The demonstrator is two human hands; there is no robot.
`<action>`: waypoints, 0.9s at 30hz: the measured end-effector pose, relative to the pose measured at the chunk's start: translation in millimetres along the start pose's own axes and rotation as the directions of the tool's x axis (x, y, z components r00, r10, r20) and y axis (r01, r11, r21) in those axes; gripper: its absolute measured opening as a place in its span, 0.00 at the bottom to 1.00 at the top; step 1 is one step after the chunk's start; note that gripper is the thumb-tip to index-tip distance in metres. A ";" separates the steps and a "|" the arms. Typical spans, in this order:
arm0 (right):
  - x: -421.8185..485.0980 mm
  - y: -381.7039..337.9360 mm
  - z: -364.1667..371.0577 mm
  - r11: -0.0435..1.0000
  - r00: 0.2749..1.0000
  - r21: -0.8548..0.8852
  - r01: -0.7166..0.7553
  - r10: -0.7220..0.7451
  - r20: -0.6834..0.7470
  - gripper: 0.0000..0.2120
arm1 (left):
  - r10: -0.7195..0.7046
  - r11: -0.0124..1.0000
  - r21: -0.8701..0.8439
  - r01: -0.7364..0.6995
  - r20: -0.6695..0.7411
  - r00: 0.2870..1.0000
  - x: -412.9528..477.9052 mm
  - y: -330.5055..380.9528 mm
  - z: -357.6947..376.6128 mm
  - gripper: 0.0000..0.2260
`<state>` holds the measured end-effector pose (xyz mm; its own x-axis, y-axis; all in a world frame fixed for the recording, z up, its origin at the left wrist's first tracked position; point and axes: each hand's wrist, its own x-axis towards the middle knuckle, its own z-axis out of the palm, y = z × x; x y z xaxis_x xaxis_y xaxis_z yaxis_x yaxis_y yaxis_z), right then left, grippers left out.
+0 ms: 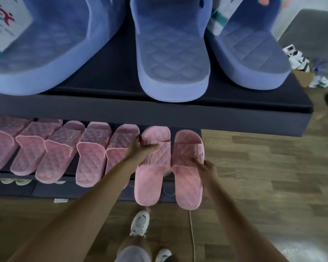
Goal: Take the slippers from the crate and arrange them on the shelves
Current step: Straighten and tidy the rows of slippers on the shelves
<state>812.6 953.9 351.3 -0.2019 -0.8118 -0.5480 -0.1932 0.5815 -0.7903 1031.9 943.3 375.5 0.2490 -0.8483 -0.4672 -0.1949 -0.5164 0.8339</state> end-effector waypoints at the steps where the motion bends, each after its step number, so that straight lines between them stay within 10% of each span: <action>1: 9.8 -1.6 3.7 1.000 1.000 -0.007 0.007 -0.007 -0.002 0.19 | -0.001 1.000 0.017 0.001 -0.016 1.000 6.8 2.8 3.3 0.35; 6: 42.7 -4.6 18.2 0.996 0.998 -0.062 0.061 -0.062 0.001 0.22 | -0.054 0.998 0.037 0.059 -0.125 0.991 40.3 -0.7 15.8 0.18; 10: 50.8 -0.1 16.8 0.978 0.985 -0.139 0.157 -0.165 -0.050 0.24 | 0.008 0.993 0.115 0.009 -0.150 0.989 43.3 -1.8 17.8 0.32; 27: -80.7 -49.9 -33.9 0.731 0.920 -0.559 0.391 -0.309 0.239 0.23 | 0.287 0.909 0.338 -0.245 -0.079 0.955 -104.6 44.2 -31.7 0.20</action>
<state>806.0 992.2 444.3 0.1033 -0.9400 -0.3253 -0.7568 0.1379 -0.6389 1027.3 1012.9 470.5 0.2570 -0.9488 -0.1837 -0.5590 -0.3010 0.7726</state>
